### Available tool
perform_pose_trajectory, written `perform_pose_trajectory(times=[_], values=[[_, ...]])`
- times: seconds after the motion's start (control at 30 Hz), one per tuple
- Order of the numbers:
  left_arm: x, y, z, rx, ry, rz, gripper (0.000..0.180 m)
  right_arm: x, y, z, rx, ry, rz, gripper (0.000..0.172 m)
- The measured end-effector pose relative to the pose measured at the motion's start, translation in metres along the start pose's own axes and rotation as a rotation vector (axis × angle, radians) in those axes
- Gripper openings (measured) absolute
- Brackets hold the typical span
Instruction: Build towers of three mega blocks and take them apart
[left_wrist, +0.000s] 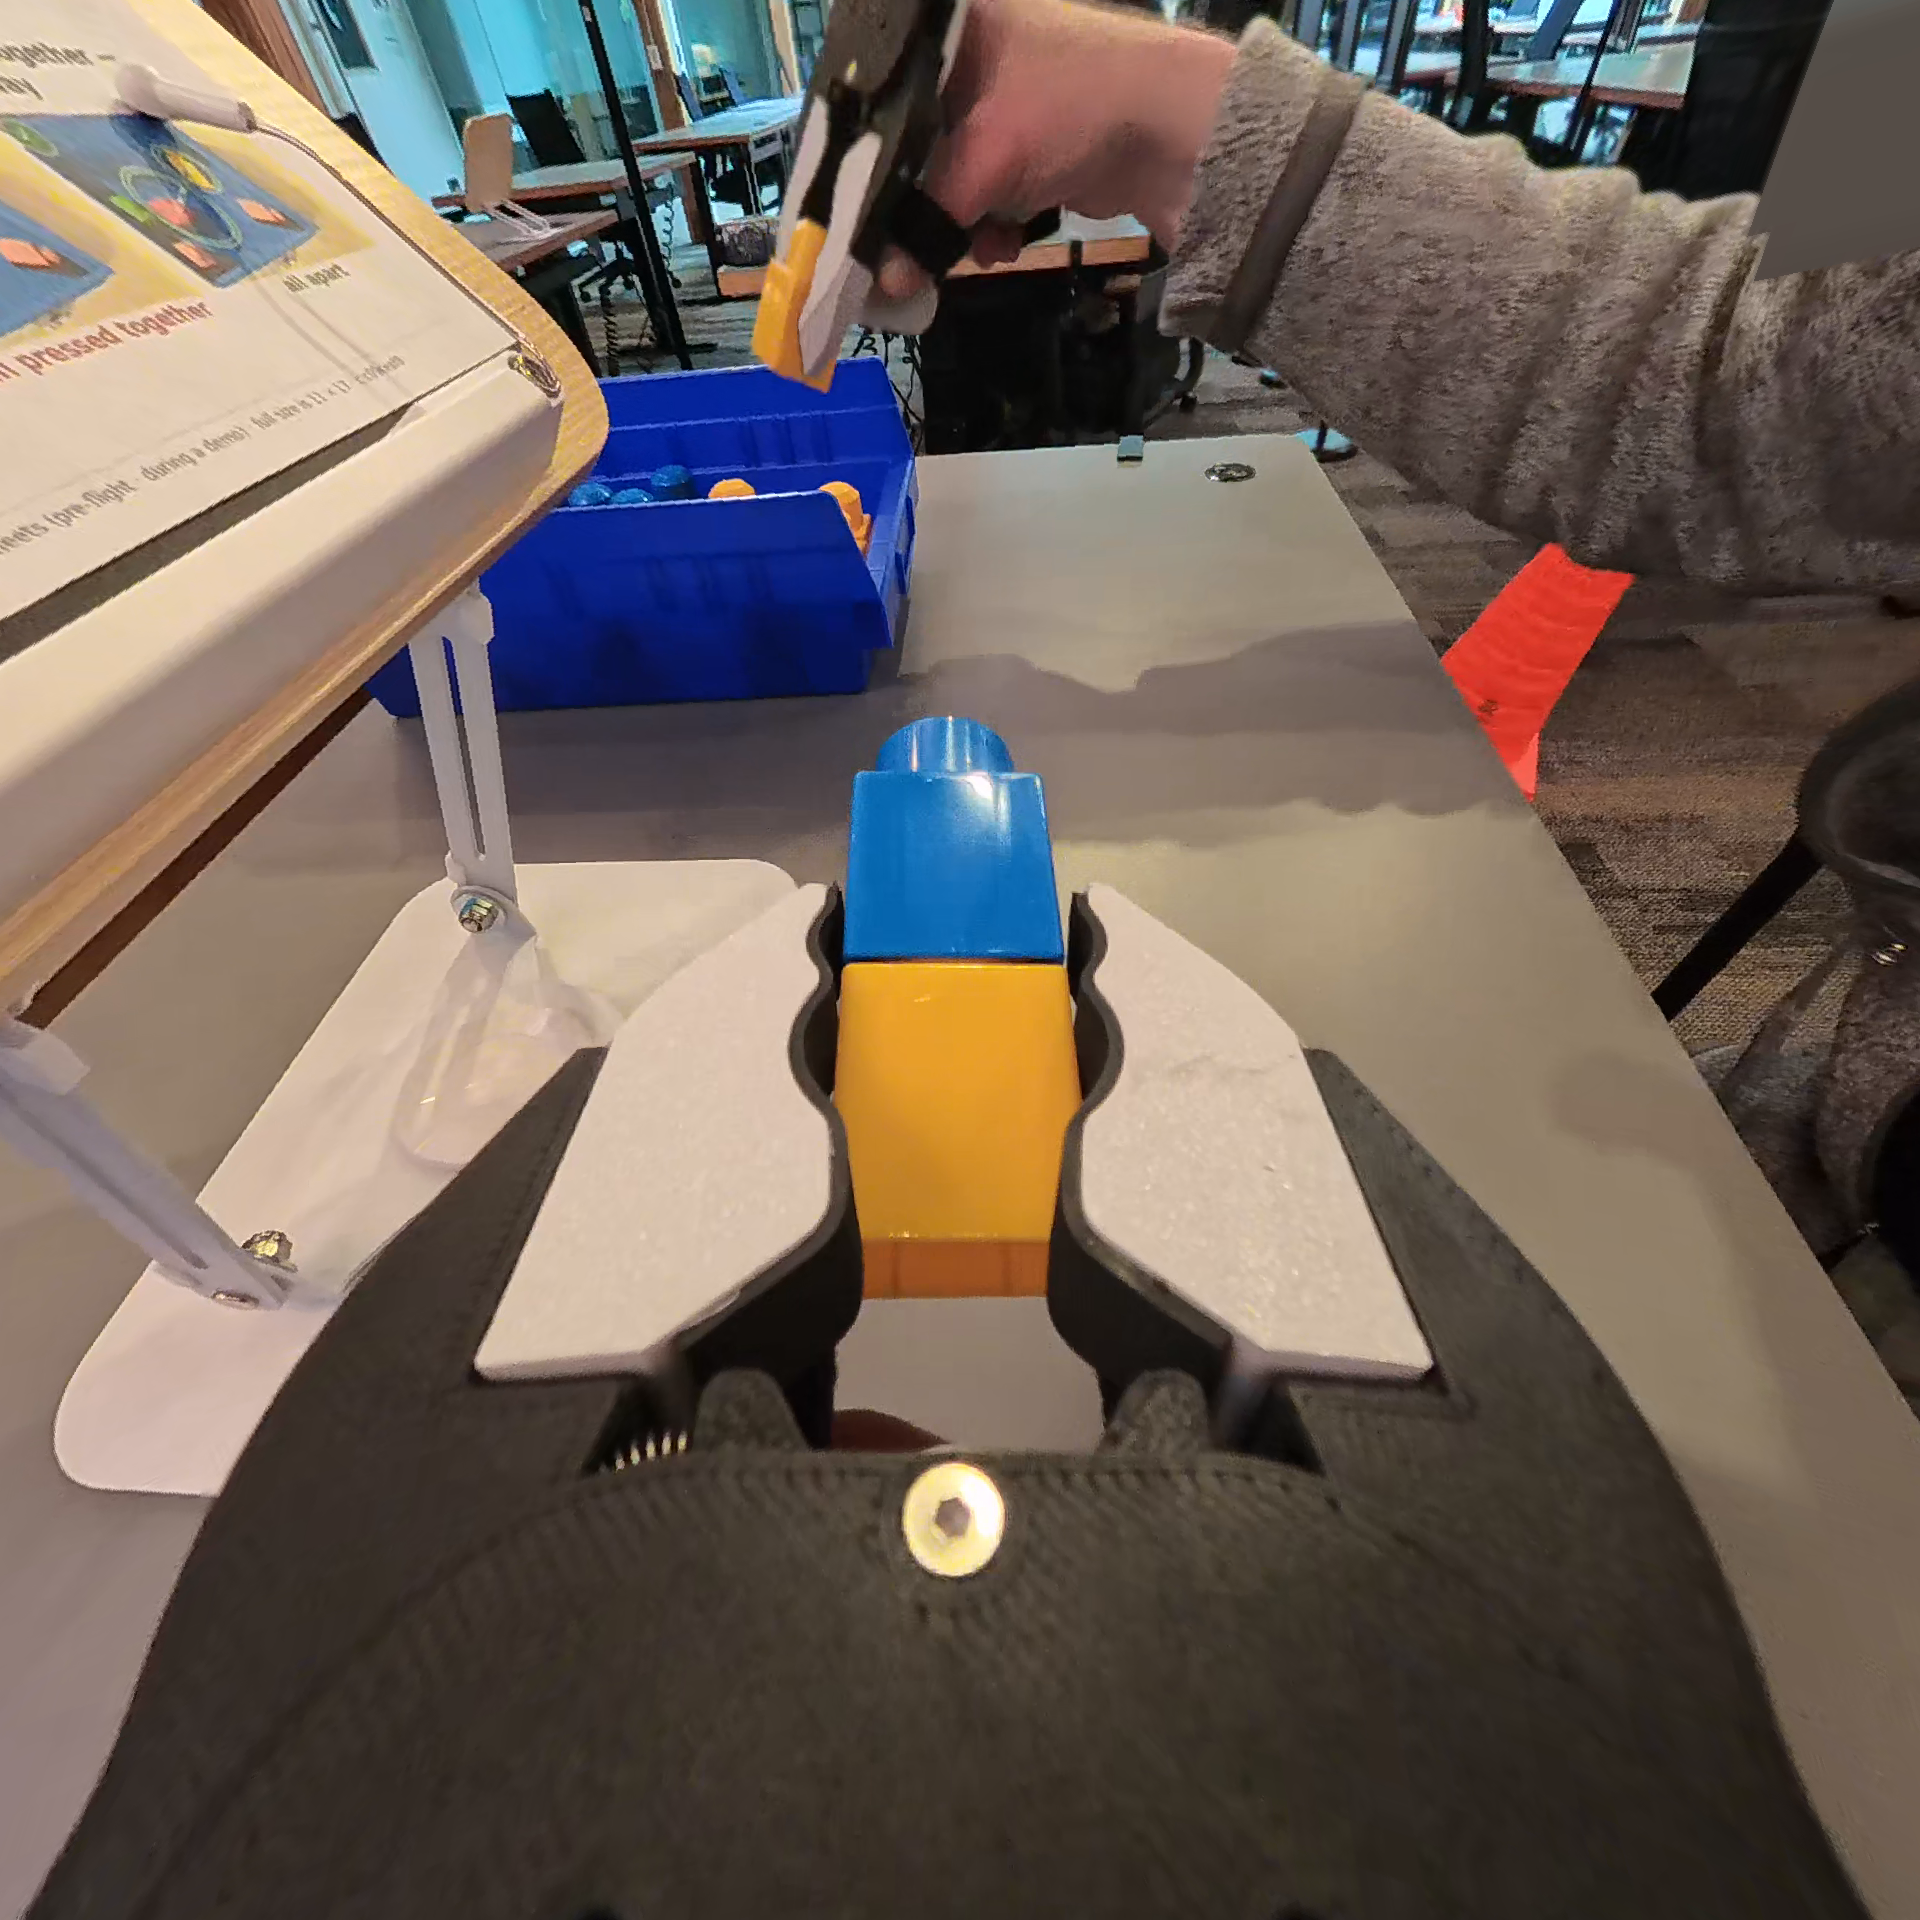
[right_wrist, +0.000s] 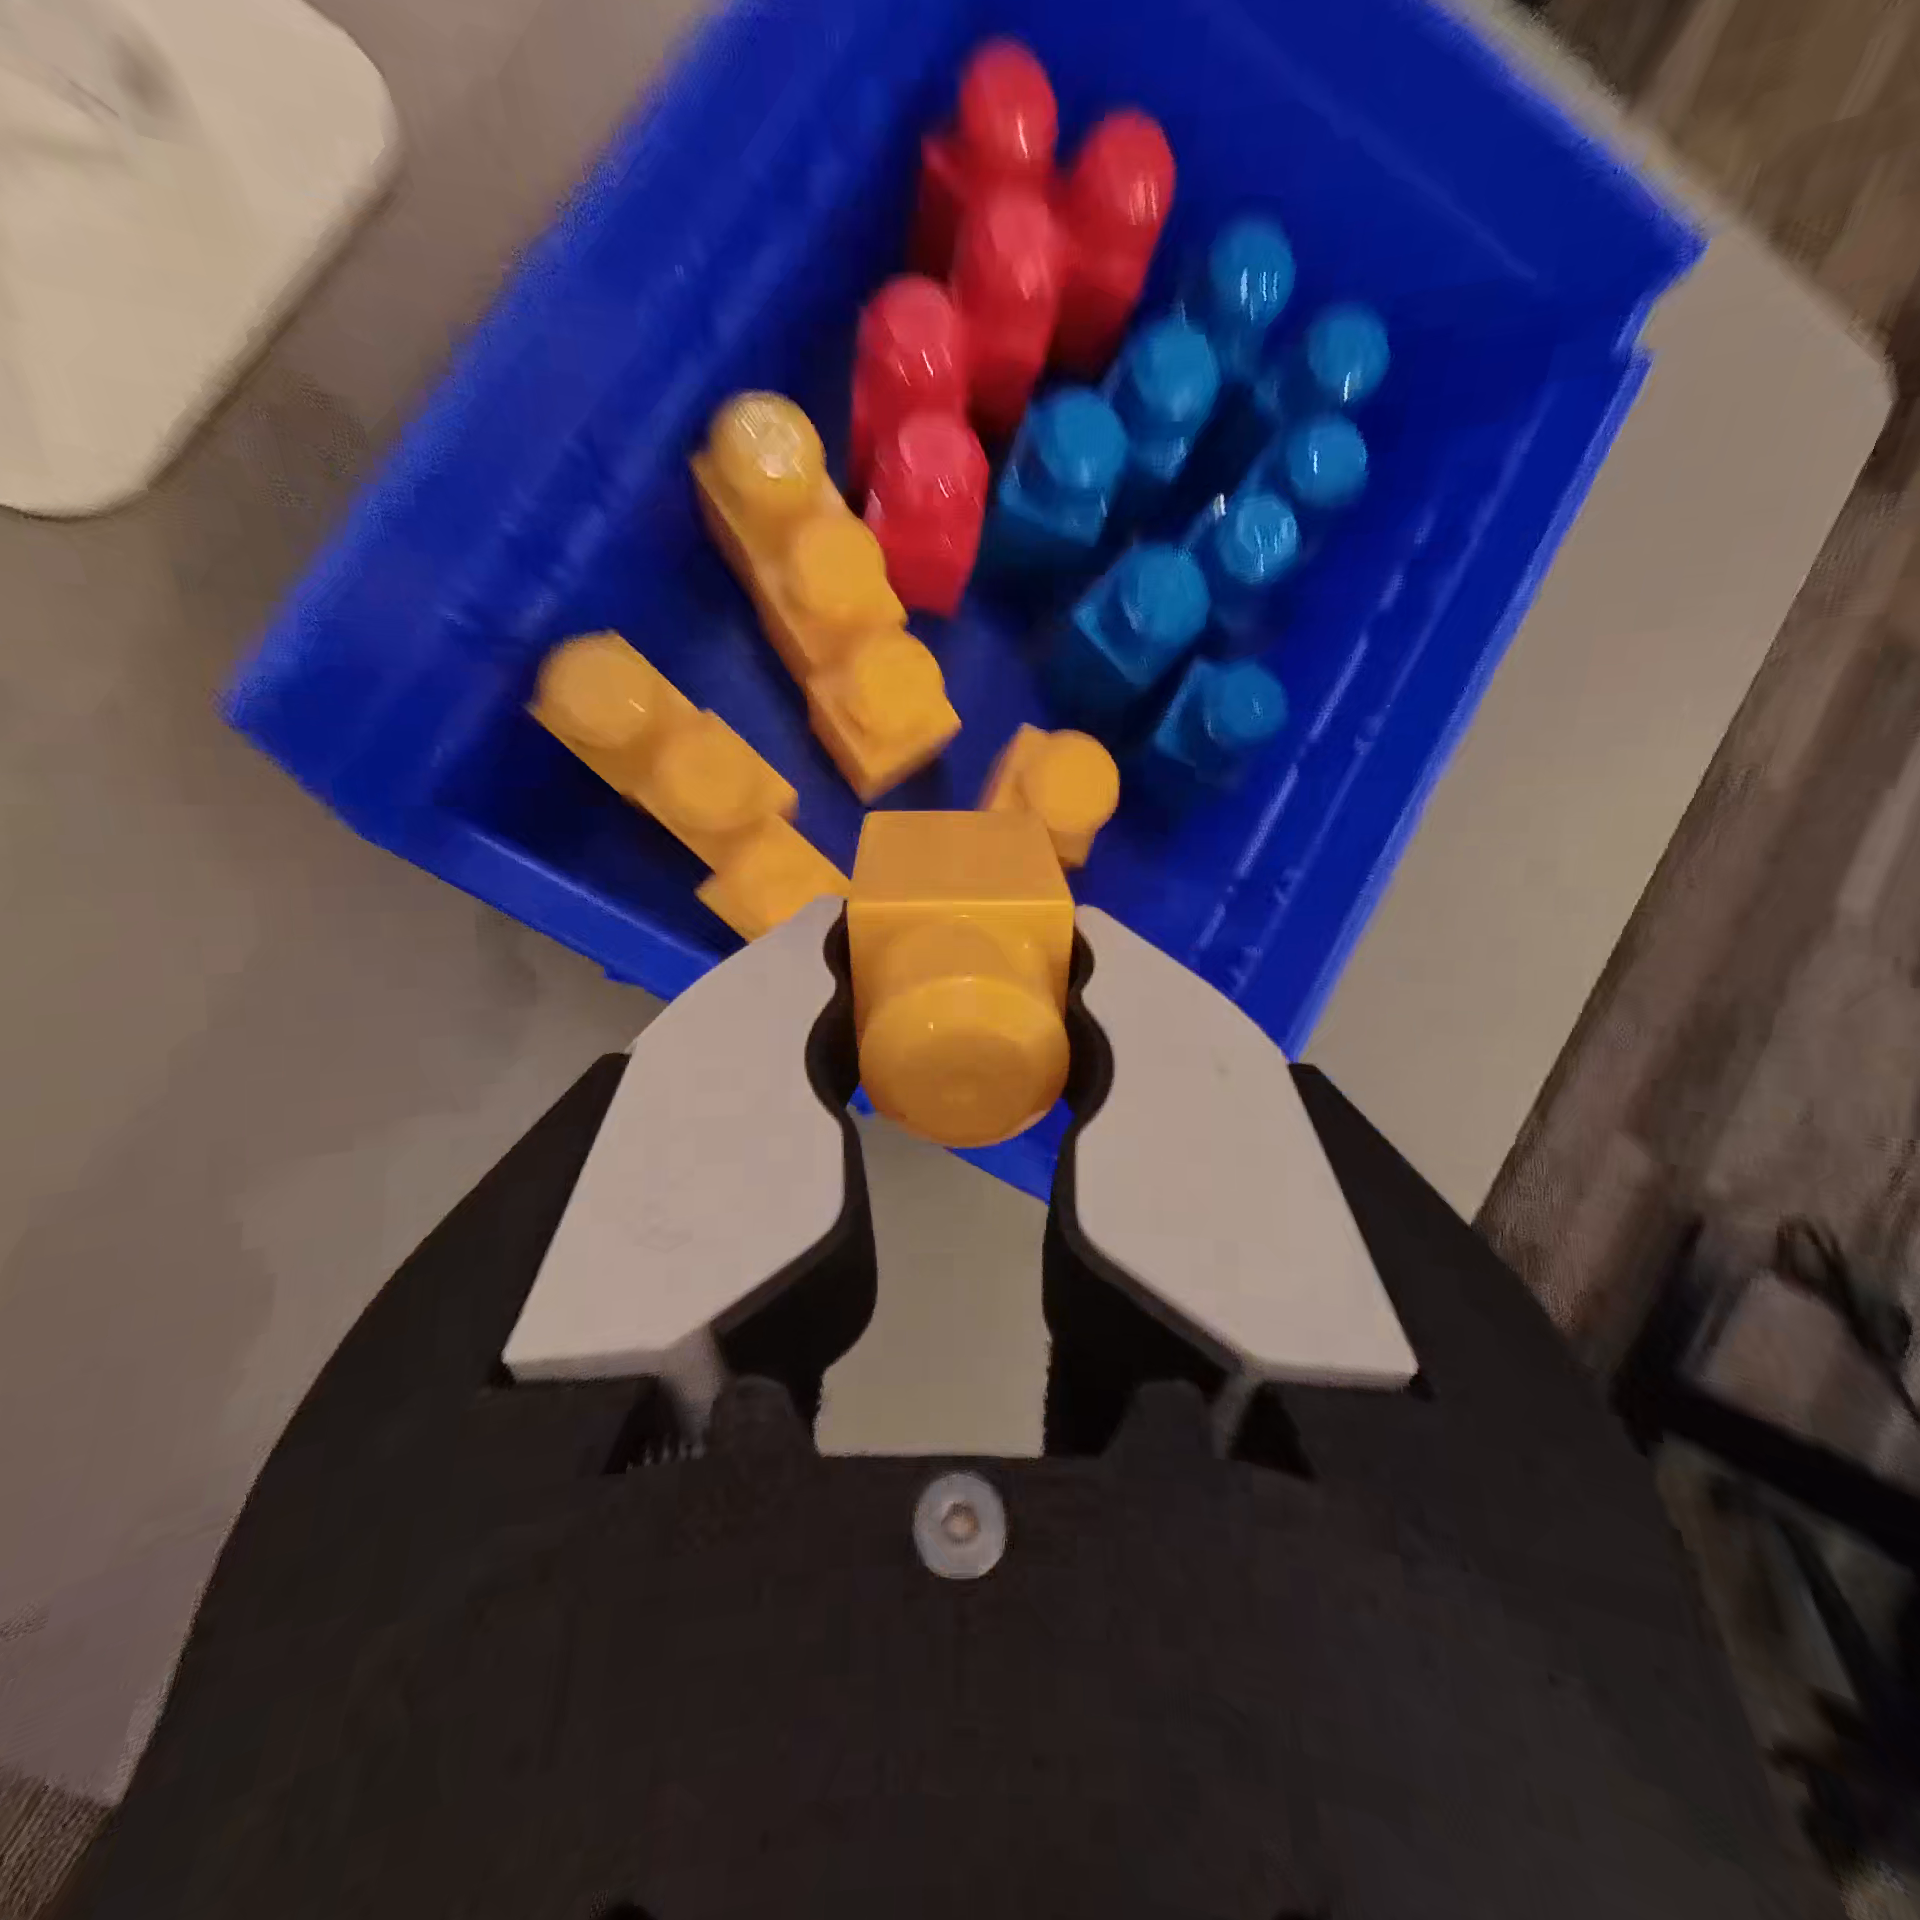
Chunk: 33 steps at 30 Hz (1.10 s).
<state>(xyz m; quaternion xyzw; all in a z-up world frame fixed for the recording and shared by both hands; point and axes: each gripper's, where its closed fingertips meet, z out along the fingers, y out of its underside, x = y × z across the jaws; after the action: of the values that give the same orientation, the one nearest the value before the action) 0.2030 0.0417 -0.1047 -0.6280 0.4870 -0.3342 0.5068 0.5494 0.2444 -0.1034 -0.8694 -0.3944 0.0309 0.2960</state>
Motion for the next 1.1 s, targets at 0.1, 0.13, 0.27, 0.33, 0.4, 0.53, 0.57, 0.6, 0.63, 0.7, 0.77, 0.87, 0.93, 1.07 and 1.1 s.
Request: perform_pose_trajectory(times=[0.1,0.13,0.27,0.33,0.4,0.53,0.57,0.6,0.63,0.7,0.77,0.87,0.93,1.07,1.1], values=[[-0.001,0.001,0.0,-0.003,0.001,-0.004,0.04,0.016,0.016,0.022,-0.129,0.005,0.065,0.036],[-0.001,0.001,0.0,-0.003,0.003,-0.007,0.04,0.02,0.021,0.029,-0.167,0.008,0.084,0.036],[0.0,0.002,0.001,-0.008,0.007,-0.01,0.04,0.023,0.031,0.05,-0.263,0.016,0.153,0.037],[-0.001,0.002,0.0,-0.008,0.007,-0.011,0.04,0.024,0.035,0.059,-0.301,0.024,0.18,0.037],[-0.001,0.002,0.0,-0.007,0.009,-0.014,0.04,0.02,0.04,0.067,-0.357,0.018,0.18,0.037],[0.0,0.002,0.0,-0.007,0.013,-0.015,0.04,0.017,0.046,0.079,-0.442,0.018,0.173,0.037],[0.0,0.002,0.0,-0.008,0.014,-0.015,0.04,0.019,0.045,0.08,-0.442,0.024,0.184,0.037],[0.0,0.002,0.001,-0.009,0.015,-0.015,0.04,0.019,0.046,0.08,-0.457,0.023,0.187,0.037],[0.0,0.002,0.001,-0.009,0.016,-0.015,0.04,0.016,0.045,0.081,-0.464,0.001,0.199,0.037],[0.001,0.002,0.001,-0.009,0.019,-0.017,0.04,0.018,0.046,0.082,-0.484,-0.001,0.198,0.037],[0.001,0.002,0.001,-0.008,0.019,-0.017,0.04,0.018,0.046,0.082,-0.492,-0.006,0.197,0.037],[0.001,0.002,0.001,-0.006,0.021,-0.019,0.04,0.02,0.043,0.083,-0.48,0.0,0.191,0.043],[0.001,0.002,0.002,-0.007,0.023,-0.02,0.04,0.018,0.044,0.081,-0.494,-0.004,0.184,0.048],[0.002,0.002,0.002,-0.006,0.022,-0.02,0.04,0.021,0.041,0.074,-0.473,0.015,0.171,0.047],[0.001,0.001,0.002,-0.002,0.02,-0.022,0.04,0.021,0.037,0.069,-0.444,0.024,0.171,0.046]])
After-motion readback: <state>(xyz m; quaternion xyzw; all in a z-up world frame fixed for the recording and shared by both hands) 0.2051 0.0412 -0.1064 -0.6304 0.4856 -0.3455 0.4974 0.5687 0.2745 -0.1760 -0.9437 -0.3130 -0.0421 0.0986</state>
